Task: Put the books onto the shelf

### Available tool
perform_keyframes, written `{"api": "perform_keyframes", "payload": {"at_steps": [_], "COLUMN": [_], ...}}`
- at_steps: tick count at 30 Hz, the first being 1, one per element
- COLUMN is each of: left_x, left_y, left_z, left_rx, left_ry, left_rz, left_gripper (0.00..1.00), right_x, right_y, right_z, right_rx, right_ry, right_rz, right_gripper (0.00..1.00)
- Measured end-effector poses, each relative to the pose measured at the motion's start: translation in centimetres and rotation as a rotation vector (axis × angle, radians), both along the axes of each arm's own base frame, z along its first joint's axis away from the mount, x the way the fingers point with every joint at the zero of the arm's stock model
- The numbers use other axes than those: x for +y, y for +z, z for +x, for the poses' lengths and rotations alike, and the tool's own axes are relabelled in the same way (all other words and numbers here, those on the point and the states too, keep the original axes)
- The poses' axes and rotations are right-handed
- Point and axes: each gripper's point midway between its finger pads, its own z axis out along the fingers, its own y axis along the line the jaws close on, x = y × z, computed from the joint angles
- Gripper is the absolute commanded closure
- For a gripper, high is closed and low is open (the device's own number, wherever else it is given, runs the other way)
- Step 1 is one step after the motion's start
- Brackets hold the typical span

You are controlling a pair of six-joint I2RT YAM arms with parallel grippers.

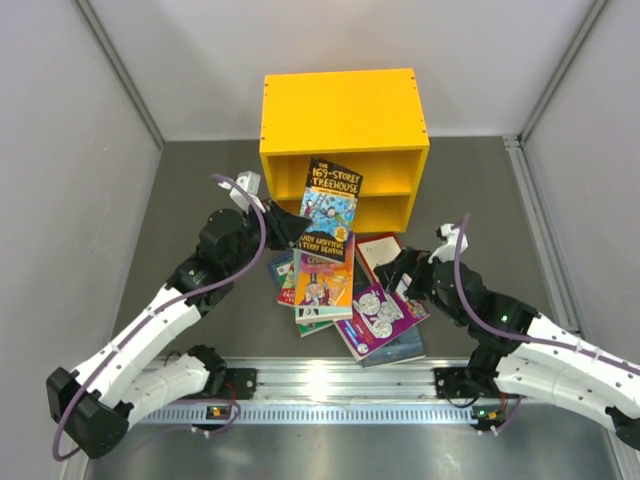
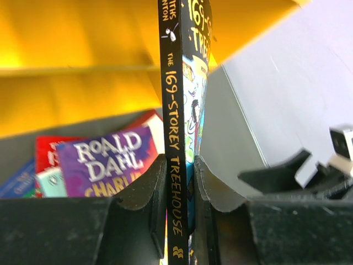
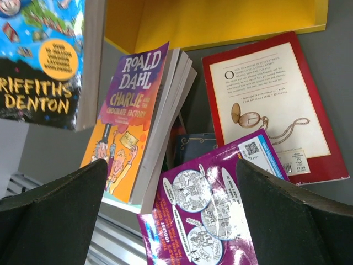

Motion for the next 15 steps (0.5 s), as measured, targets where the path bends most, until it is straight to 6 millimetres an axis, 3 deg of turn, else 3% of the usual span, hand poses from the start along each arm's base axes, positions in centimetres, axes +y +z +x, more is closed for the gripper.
{"api": "perform_keyframes", "payload": {"at_steps": [4,15], "left_x": [0.8,2.7], "left_y": [0.0,-2.2], "left_z": [2.0,7.5], "left_rx": [-0.02,-0.007], "left_ry": [0.095,0.38], "left_rz": [0.016,0.0], "left_gripper": [1.0,1.0], "right_x": [0.2,1.6], "right_y": [-0.9,-1.4], "right_z": [0.1,0.5], "right_rx": [0.016,0.026], "right_ry": [0.004,0.033], "right_rz": [-0.032,-0.032], "right_gripper": [0.0,0.0]}}
